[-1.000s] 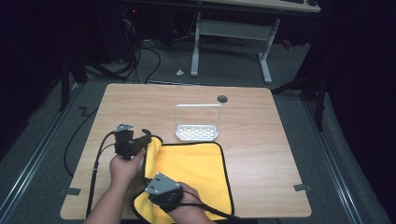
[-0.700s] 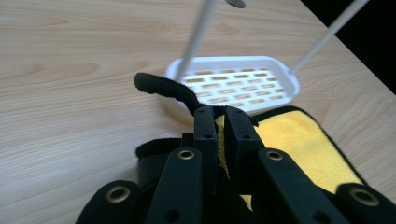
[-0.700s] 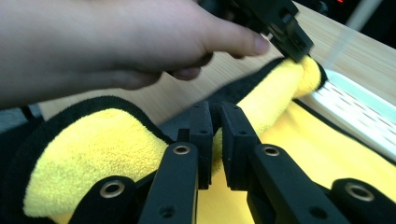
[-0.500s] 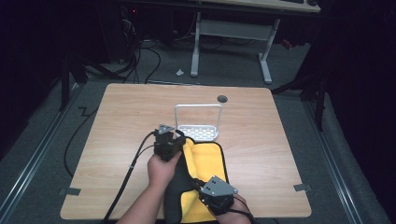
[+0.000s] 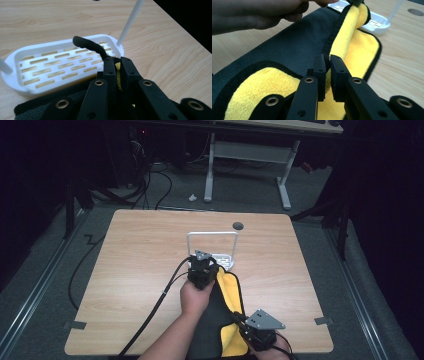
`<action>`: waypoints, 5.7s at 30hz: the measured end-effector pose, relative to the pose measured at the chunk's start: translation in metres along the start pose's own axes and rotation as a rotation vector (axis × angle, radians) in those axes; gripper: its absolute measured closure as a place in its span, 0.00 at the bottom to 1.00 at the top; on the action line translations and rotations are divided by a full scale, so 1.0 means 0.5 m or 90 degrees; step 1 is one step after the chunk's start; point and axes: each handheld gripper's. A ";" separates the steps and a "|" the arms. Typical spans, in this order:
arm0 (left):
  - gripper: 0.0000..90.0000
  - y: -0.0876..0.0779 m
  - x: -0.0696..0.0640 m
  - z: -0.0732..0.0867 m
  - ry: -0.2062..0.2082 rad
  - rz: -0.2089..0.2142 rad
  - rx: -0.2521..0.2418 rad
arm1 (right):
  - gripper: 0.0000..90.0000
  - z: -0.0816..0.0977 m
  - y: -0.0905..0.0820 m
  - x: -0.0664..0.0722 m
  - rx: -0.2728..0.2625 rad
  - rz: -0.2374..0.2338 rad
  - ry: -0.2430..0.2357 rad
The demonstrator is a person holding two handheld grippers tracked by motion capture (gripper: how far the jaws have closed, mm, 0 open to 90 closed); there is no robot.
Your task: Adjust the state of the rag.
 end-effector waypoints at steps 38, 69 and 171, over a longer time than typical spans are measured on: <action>0.66 -0.125 0.084 0.187 0.097 0.067 0.033 | 0.94 0.034 0.024 -0.044 0.028 0.051 0.036; 0.67 -0.190 0.119 0.252 0.143 0.106 0.064 | 0.88 0.025 0.109 -0.073 0.096 0.016 0.086; 0.93 -0.169 0.147 0.084 0.044 0.046 -0.121 | 0.85 -0.105 0.116 -0.109 -0.084 0.051 0.072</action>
Point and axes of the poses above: each handheld gripper's, and its own axes: y roughly forward along the jaws, z roughly out of its underside, x roughly to its left, and after that the axes turned 9 degrees about -z, right-handed
